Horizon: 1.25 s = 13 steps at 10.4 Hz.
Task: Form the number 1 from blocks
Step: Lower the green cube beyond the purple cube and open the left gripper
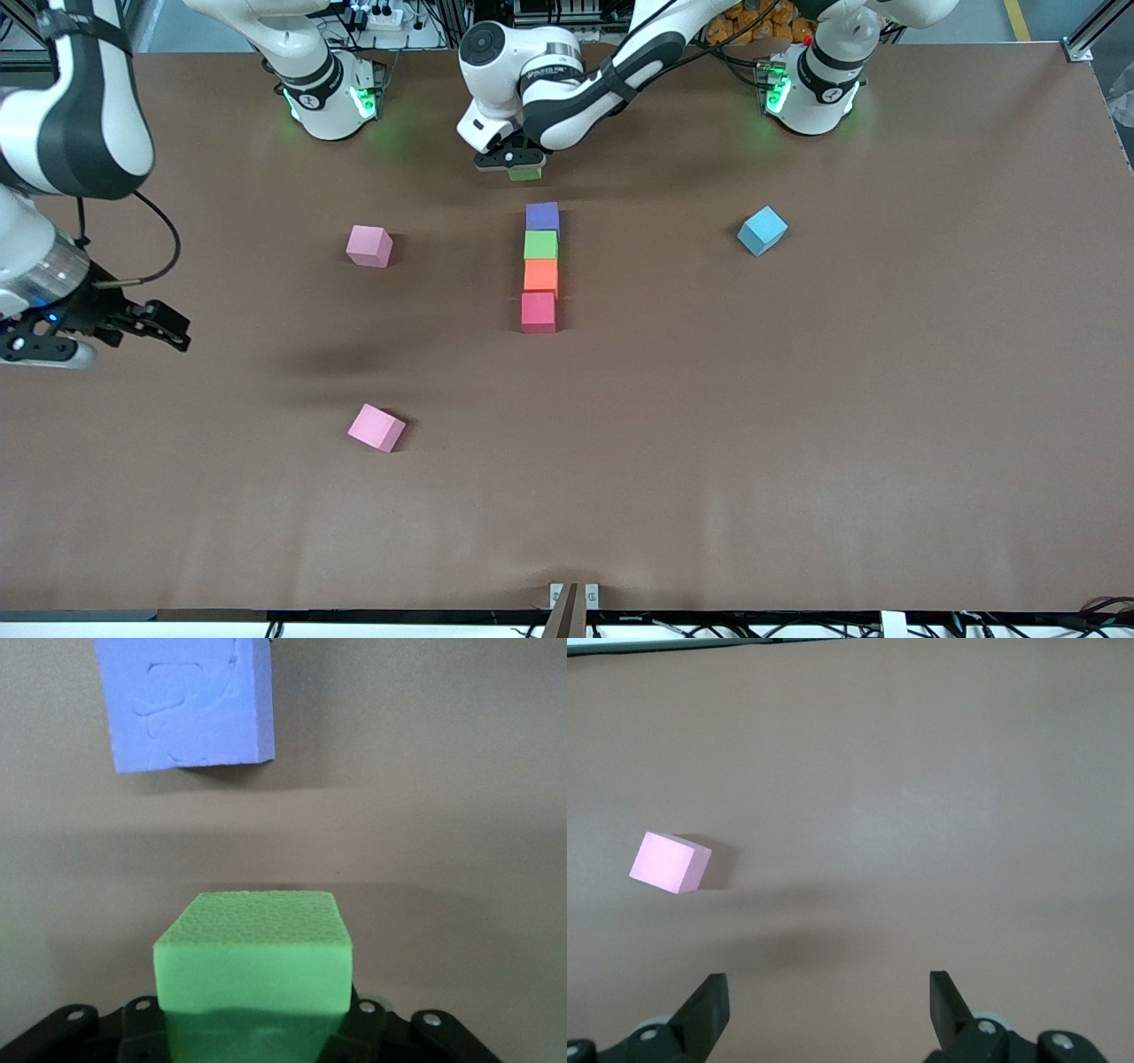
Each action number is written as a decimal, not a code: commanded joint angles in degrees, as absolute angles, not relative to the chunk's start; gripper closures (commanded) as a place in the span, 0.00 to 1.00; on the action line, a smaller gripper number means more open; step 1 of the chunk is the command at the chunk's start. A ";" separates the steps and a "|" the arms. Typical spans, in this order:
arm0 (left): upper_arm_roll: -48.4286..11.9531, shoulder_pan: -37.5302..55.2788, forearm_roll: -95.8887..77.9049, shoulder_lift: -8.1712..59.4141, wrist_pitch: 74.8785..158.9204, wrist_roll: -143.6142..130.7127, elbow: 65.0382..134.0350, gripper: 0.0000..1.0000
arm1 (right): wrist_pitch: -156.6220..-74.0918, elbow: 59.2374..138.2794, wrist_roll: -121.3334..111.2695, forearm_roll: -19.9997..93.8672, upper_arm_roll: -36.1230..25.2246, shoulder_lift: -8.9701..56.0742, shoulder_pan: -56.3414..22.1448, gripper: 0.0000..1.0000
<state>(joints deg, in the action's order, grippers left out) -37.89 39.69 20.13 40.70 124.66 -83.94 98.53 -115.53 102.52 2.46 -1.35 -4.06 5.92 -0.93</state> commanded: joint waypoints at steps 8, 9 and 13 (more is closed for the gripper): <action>-38.14 34.02 20.92 40.69 130.08 -76.91 102.83 1.00 | -100.37 89.04 3.78 -1.67 0.35 5.36 1.67 0.00; -38.14 33.93 20.92 40.87 130.17 -76.73 102.83 1.00 | -100.20 88.42 4.13 -1.67 0.35 5.36 1.58 0.00; -37.97 32.61 21.18 41.74 130.78 -75.76 102.83 1.00 | -95.45 85.43 8.52 -1.41 0.26 6.50 1.14 0.00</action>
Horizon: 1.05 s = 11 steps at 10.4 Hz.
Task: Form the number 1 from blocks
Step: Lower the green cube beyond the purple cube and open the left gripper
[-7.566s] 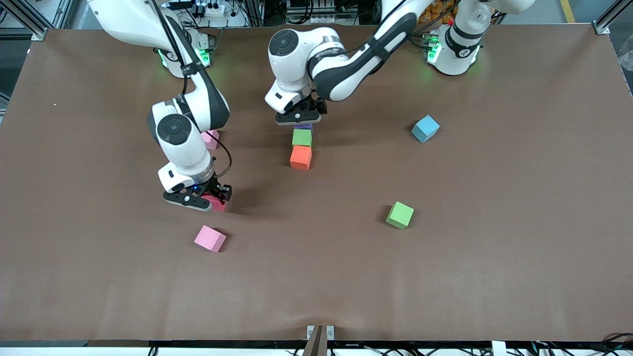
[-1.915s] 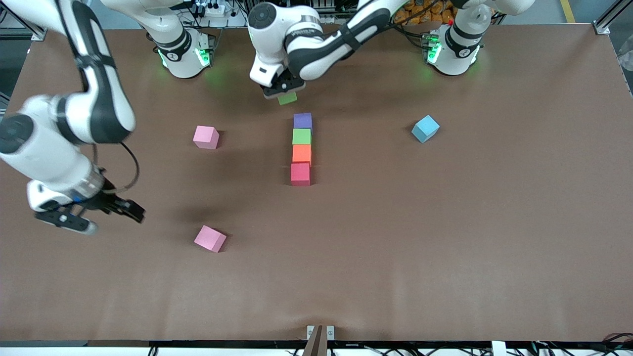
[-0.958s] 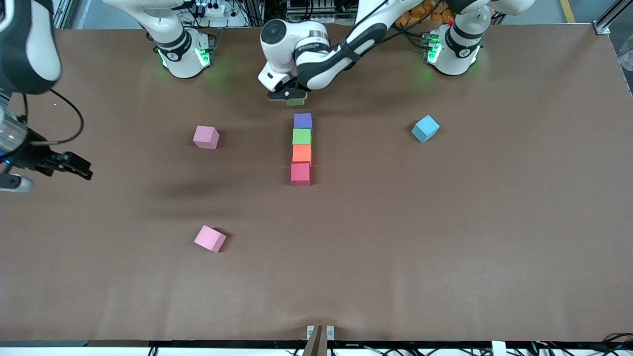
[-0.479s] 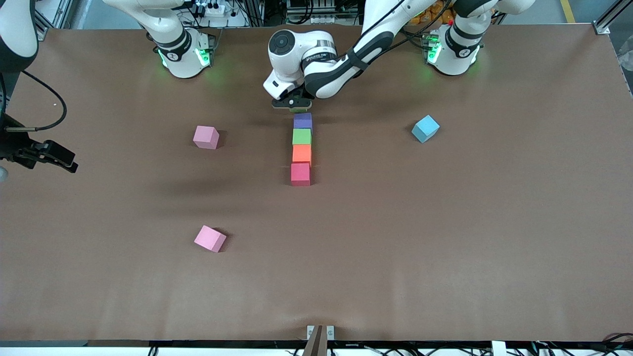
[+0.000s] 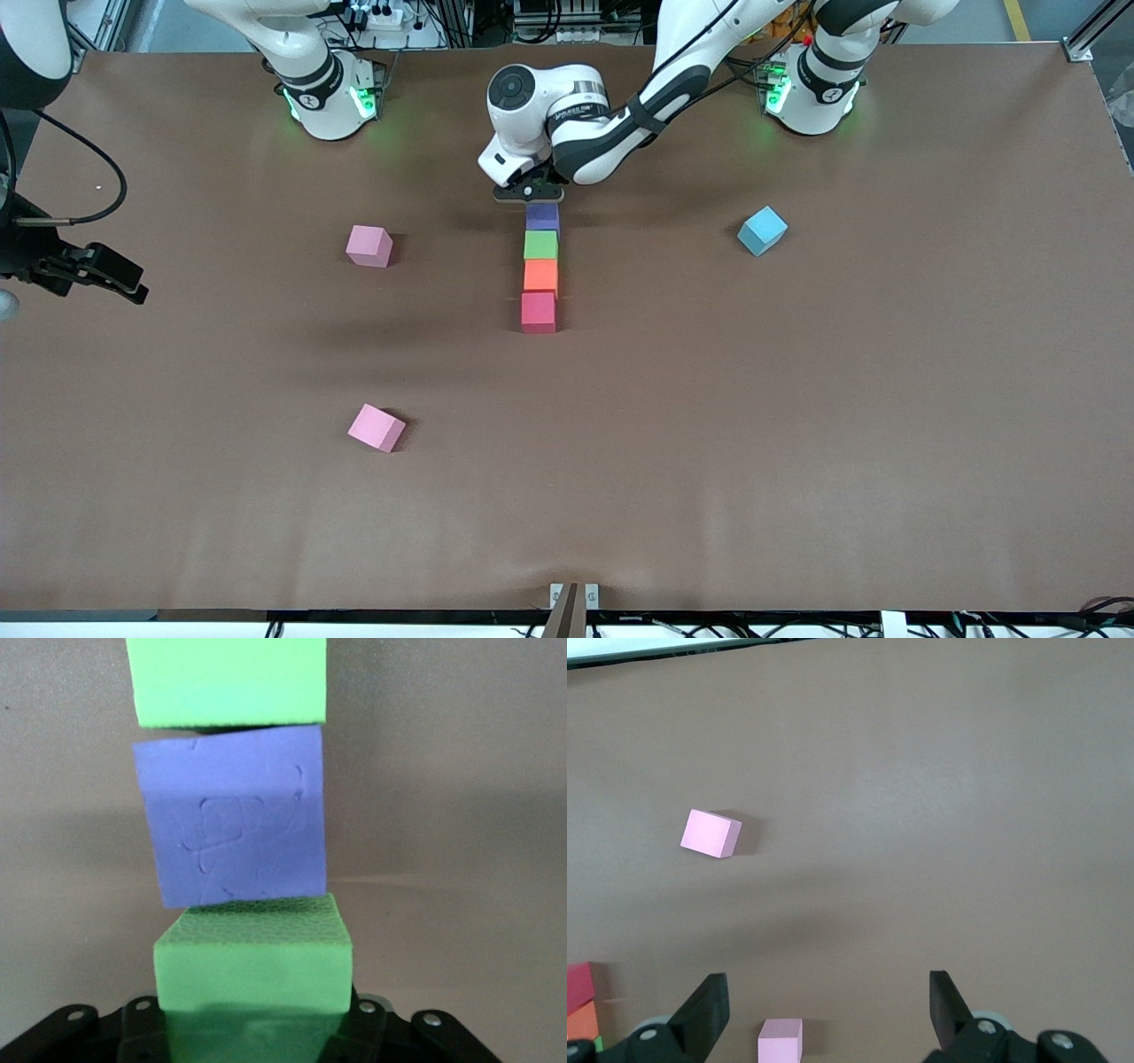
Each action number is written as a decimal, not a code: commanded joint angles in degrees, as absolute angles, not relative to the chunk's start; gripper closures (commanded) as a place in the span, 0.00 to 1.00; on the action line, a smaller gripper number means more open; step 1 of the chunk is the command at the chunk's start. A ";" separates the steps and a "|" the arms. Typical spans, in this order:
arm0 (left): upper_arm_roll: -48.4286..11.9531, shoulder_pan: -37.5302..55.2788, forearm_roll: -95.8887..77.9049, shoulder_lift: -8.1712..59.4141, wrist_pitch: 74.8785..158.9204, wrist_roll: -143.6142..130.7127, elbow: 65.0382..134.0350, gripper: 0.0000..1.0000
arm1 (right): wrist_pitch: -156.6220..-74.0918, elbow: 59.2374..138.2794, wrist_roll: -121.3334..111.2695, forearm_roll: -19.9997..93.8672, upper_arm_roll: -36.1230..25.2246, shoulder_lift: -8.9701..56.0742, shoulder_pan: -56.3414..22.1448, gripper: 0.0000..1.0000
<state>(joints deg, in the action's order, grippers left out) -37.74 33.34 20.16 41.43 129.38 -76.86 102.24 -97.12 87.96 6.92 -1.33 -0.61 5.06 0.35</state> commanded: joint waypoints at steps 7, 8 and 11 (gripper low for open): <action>-36.83 32.61 21.71 42.45 131.66 -75.59 102.74 1.00 | -95.36 85.52 8.17 -0.79 0.26 6.50 0.97 0.00; -36.65 32.69 21.71 42.45 131.66 -75.59 102.74 1.00 | -95.36 85.52 8.09 -0.70 0.26 6.50 0.97 0.00; -36.56 32.78 21.71 42.45 131.66 -74.97 102.92 1.00 | -95.45 85.61 6.77 0.00 -0.09 6.50 0.35 0.00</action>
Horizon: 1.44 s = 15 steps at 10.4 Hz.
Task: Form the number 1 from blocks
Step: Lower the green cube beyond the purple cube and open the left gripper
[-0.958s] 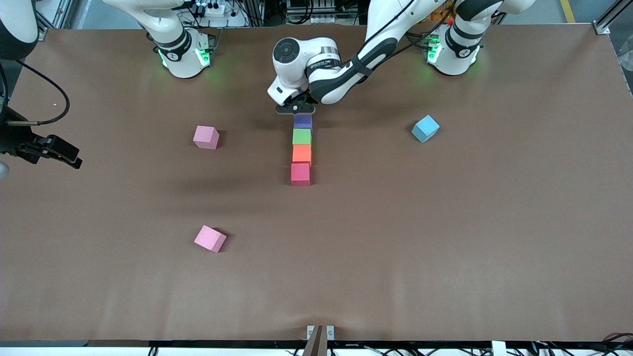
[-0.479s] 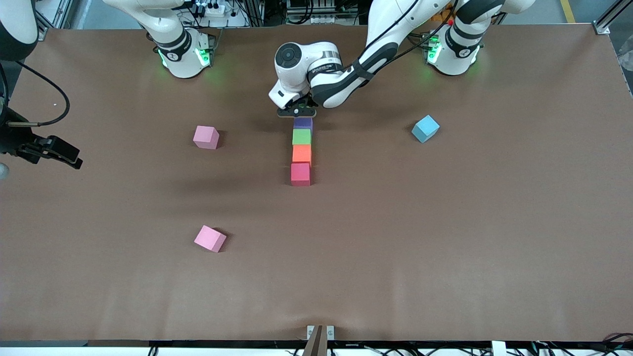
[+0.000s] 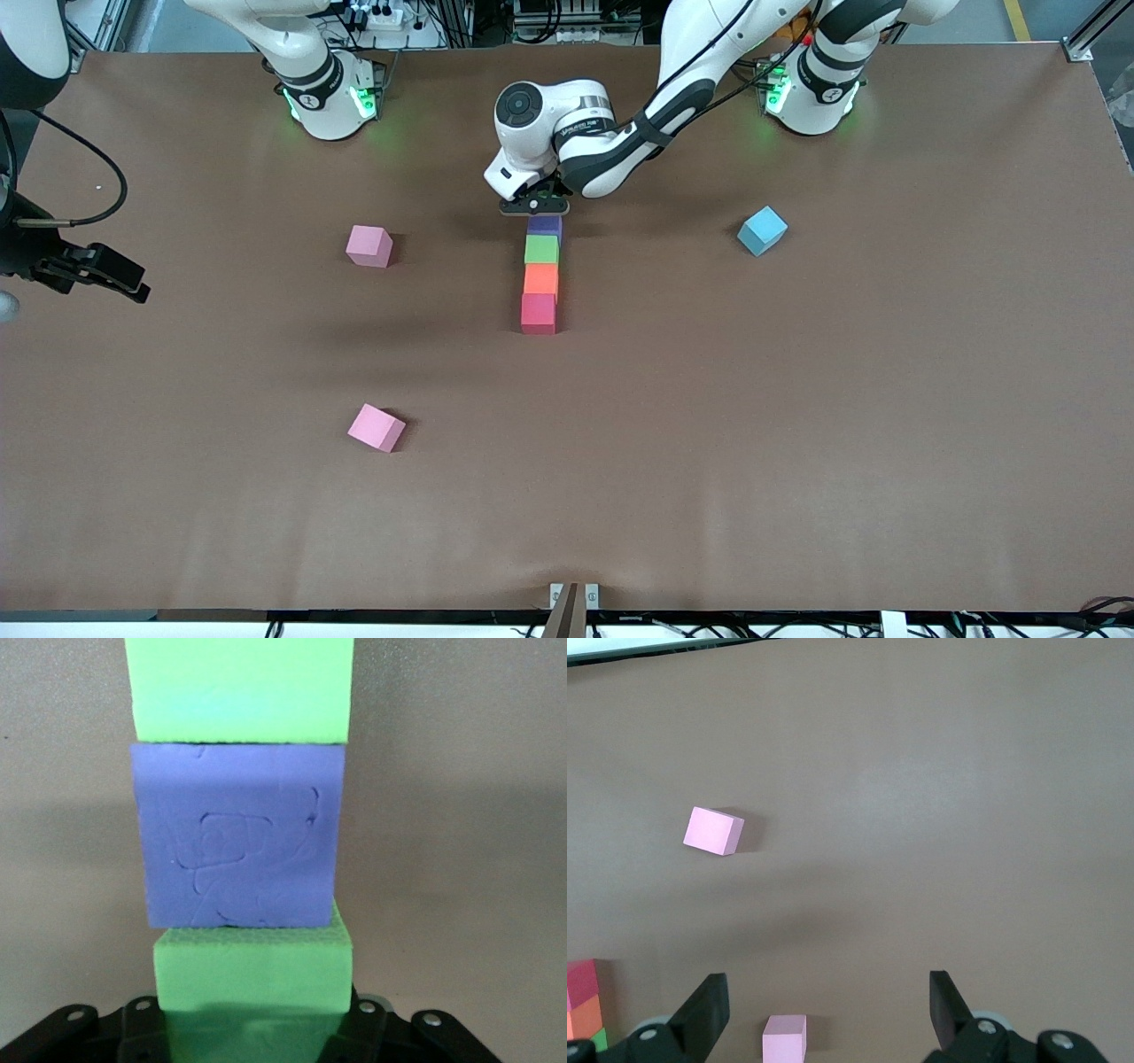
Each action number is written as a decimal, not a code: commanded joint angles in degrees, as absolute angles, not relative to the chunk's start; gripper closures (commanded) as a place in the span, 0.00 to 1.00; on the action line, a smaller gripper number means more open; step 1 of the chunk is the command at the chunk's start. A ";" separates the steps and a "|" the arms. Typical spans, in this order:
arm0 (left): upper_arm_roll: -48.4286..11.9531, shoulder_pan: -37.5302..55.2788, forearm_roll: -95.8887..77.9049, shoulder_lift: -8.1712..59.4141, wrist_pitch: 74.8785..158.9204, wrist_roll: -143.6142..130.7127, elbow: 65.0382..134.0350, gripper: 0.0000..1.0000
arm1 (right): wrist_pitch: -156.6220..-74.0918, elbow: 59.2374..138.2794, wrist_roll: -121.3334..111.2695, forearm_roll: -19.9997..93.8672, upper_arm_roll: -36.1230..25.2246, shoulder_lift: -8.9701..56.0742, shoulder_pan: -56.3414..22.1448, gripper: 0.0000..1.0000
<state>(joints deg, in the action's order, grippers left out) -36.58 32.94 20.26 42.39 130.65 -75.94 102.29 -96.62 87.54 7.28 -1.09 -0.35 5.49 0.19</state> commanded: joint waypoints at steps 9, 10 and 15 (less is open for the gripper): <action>-36.56 32.96 21.71 42.10 131.57 -75.23 103.89 0.56 | -95.27 85.52 6.33 0.62 -0.17 6.50 0.88 0.00; -36.56 33.13 21.71 42.10 131.49 -74.89 103.97 0.01 | -95.36 85.52 5.28 0.53 -0.09 6.50 0.88 0.00; -37.09 33.05 21.36 36.85 125.01 -76.02 103.71 0.00 | -95.36 85.52 4.57 0.53 -0.09 6.50 0.70 0.00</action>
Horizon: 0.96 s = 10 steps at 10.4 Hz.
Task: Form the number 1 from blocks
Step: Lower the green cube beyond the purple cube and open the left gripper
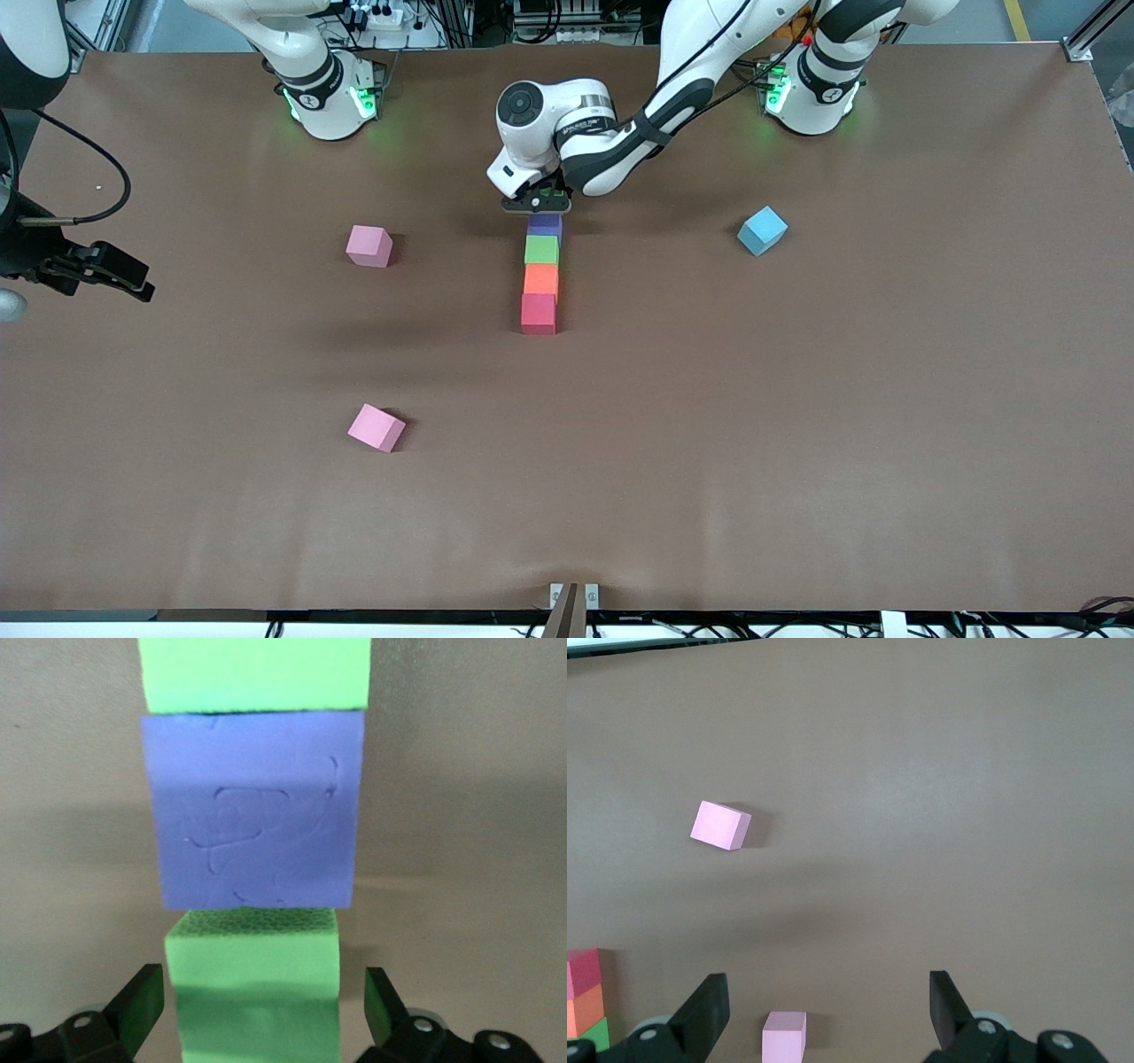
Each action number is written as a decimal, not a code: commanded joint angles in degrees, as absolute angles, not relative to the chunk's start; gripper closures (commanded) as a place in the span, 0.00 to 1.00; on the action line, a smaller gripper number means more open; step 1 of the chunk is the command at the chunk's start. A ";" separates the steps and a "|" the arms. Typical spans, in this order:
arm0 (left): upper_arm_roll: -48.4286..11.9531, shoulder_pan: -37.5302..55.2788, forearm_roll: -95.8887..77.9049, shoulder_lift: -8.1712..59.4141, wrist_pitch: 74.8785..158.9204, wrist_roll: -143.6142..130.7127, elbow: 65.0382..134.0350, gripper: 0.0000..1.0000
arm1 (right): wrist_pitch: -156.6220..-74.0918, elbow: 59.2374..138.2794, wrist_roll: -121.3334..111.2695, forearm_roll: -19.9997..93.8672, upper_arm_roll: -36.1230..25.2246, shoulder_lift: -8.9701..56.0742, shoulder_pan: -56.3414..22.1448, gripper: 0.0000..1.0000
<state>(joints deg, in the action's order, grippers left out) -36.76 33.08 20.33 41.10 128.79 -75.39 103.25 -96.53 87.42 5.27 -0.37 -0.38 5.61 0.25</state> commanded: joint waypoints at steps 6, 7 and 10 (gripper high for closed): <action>-37.26 23.32 18.47 27.60 110.77 -68.50 95.56 0.00 | -95.36 85.52 4.57 0.62 -0.09 6.50 1.05 0.00; -37.18 20.59 18.11 27.16 109.79 -65.77 93.19 0.00 | -95.36 85.52 4.48 0.62 -0.09 6.50 1.05 0.00; -36.83 13.29 18.90 26.81 107.15 -59.71 87.72 0.00 | -95.27 85.61 4.57 0.62 -0.09 6.50 1.14 0.00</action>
<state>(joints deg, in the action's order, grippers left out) -36.60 15.13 19.74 27.23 109.68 -62.63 89.81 -96.38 87.19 5.26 -0.37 -0.46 5.83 0.40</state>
